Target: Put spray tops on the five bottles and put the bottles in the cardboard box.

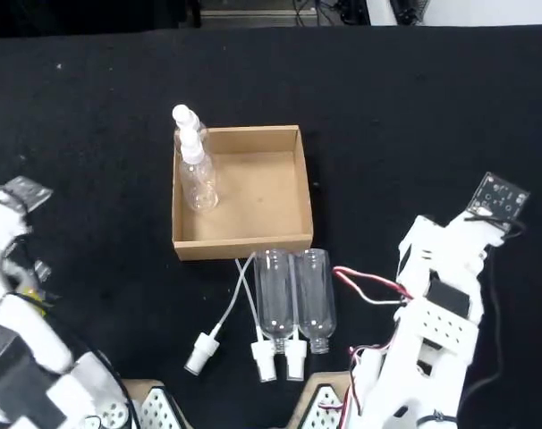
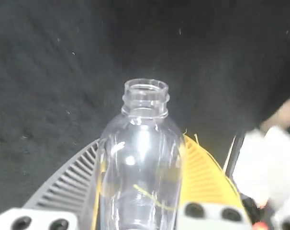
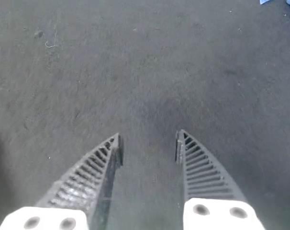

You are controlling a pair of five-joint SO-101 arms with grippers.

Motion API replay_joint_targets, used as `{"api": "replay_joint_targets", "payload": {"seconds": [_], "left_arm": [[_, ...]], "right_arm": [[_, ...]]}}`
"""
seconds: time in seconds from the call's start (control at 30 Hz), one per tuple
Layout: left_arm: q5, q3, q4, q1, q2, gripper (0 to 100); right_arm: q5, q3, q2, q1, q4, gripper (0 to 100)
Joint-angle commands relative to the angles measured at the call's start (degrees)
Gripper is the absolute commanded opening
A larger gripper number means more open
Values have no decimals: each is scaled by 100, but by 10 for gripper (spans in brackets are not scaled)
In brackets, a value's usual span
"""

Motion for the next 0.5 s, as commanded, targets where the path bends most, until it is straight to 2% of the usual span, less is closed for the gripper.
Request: {"api": "replay_joint_targets", "payload": {"seconds": [0.0, 0.07, 0.23, 0.33, 0.47], "left_arm": [[1582, 558, -404, 866, -958, 44], [2198, 945, -747, 1262, -1160, 44], [4044, 1736, -1679, 2018, -1556, 43], [5196, 2053, -2286, 2062, -1670, 43], [6242, 2413, -2848, 2079, -1846, 44]], "right_arm": [[519, -796, -180, 79, 659, 172], [941, -1095, -180, -123, 1073, 172], [2831, -1780, -180, -1020, 2479, 173], [3710, -2255, -180, -1503, 3376, 173], [4826, -2853, -180, -2198, 4510, 173]]}}
